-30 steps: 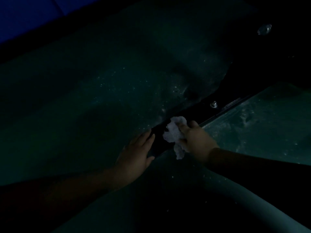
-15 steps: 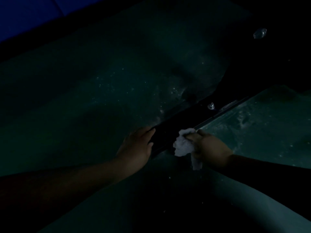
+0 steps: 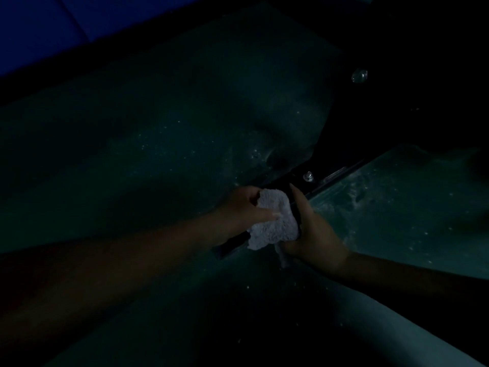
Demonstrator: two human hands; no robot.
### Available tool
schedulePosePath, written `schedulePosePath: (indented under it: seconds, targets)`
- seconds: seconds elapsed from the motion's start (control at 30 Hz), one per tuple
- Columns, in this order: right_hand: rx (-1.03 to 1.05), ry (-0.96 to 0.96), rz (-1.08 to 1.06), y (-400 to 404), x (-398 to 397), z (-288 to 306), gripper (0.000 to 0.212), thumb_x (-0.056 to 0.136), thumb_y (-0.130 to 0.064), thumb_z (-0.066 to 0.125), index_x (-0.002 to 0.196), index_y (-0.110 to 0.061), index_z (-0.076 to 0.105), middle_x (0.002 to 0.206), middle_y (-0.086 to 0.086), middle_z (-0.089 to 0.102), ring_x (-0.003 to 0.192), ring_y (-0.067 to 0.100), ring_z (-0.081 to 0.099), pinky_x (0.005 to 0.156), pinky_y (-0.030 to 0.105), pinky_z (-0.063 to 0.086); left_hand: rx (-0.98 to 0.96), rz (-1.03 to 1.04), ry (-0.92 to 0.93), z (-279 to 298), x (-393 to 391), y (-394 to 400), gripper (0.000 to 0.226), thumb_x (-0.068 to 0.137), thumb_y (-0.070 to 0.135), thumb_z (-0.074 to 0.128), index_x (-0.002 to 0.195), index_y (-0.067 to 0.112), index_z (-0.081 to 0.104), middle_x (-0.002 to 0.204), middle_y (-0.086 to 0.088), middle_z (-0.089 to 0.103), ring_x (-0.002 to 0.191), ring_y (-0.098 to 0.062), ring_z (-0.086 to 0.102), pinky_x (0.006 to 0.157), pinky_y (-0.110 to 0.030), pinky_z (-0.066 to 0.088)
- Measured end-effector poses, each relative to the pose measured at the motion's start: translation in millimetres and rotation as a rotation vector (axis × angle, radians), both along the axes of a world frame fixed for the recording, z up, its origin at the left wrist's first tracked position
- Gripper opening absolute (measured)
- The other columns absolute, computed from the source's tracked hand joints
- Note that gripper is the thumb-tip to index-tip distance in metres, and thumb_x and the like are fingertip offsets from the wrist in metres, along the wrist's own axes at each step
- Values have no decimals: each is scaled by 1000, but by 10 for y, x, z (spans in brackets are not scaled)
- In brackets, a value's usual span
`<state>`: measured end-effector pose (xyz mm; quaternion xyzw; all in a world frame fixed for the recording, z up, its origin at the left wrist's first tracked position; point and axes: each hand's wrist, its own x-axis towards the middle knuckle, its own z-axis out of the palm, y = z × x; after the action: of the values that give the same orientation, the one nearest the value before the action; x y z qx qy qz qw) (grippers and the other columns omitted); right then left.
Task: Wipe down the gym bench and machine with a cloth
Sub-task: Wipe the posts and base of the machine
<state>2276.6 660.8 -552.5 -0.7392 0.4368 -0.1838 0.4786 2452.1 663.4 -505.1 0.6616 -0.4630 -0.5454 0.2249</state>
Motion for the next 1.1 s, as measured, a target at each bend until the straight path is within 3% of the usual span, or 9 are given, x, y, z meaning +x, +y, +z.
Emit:
schedulePosePath:
  seconds: [0.13,0.2,0.37,0.57,0.67,0.77,0.87,0.97,1.1]
  targets:
    - [423,-50,115,-129,-13,159,35,78,-23,77,110,-19,65,104,-4,69,93,9,67,74,18,53,-63,10,-50,37,-4,-45,30,85,19,71,112,16,59,103,2,58,96,-18,59,72,-21,51]
    - [638,-162,137,-186,-52,201,35,80,-35,72,110,-17,65,98,-3,71,90,12,68,77,24,53,-121,16,-59,42,26,-73,17,85,17,70,96,21,58,99,2,61,93,-19,61,77,-30,52]
    - [1049,-570,-83,-344,-204,228,32,82,-40,51,89,-21,76,94,0,73,83,17,70,73,30,55,-200,38,20,120,79,-148,11,89,1,62,97,6,57,85,3,57,73,-4,60,56,-10,47]
    - [933,-553,-107,-495,-292,220,40,81,-14,58,120,-6,60,113,14,67,96,25,66,81,31,56,-66,-14,6,82,132,-180,17,87,5,66,92,14,52,92,0,57,78,-7,59,64,-22,54]
    - [774,-464,-90,-557,-316,246,26,84,0,60,108,-7,66,104,13,71,90,25,67,76,32,57,-104,-130,-72,87,152,-214,60,65,31,85,112,27,49,120,3,56,106,-14,59,88,-36,52]
    - [628,-390,-22,-587,-304,303,32,85,10,56,103,-15,68,98,9,72,87,25,68,80,39,55,-106,-182,32,198,101,-298,98,57,39,89,138,33,35,146,11,38,128,-5,41,97,-29,45]
    - [586,-373,32,-614,-277,387,35,85,11,58,107,-16,65,102,7,70,91,24,67,83,37,56,-74,-281,-49,282,25,-358,75,75,19,78,140,25,39,133,13,46,123,-6,45,85,-18,49]
    - [507,-400,-80,-634,-249,411,36,82,4,66,108,-20,62,111,8,66,98,24,65,83,37,56,-16,-248,-137,251,-1,-339,49,82,18,72,127,14,55,118,1,60,116,-23,57,88,-32,51]
    - [166,-317,-282,-601,-252,337,45,74,-20,79,113,-32,59,119,-1,55,107,13,57,86,25,53,13,16,56,224,-46,-266,36,88,12,65,122,4,58,96,1,60,82,-7,62,57,-12,52]
